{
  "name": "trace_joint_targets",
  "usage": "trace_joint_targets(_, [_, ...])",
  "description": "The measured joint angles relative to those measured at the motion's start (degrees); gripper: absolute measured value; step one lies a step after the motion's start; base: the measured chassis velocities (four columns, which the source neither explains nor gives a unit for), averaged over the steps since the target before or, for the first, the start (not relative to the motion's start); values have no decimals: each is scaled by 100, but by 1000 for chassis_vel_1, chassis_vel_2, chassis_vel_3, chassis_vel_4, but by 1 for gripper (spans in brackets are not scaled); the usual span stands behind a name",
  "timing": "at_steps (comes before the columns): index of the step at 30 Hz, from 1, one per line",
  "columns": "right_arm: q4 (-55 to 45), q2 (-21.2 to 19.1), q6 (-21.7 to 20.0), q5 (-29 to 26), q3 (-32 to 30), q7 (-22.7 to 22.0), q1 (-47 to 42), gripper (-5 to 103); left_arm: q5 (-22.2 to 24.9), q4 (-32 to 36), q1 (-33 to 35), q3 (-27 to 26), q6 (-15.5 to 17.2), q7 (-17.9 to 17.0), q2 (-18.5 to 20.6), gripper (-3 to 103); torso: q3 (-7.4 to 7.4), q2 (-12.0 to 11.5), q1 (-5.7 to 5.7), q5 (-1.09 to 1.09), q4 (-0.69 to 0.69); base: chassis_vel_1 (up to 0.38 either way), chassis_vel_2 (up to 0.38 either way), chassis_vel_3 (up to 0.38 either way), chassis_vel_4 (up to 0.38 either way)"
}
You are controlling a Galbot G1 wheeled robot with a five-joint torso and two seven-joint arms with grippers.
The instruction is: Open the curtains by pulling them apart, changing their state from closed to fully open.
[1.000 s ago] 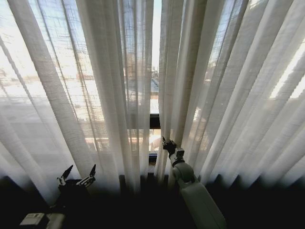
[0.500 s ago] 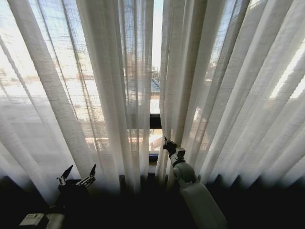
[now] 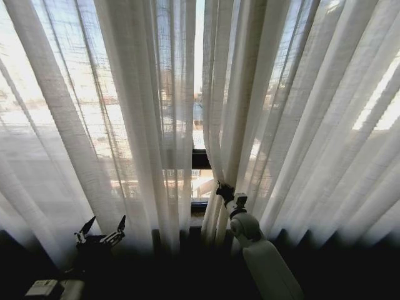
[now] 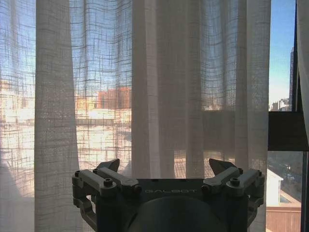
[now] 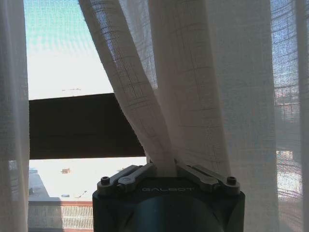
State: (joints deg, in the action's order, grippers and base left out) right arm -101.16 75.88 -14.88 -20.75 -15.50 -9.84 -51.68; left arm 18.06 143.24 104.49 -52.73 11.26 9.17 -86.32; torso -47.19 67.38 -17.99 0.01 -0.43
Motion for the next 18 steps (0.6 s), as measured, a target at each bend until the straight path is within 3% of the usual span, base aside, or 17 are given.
trace_joint_targets(18, [-97, -54, -12, -41, -98, -8, -47, 0, -10, 0, 37, -13, -16, 6, -24, 100, 0, 0, 0, 2, 0, -308, -312, 307, 316])
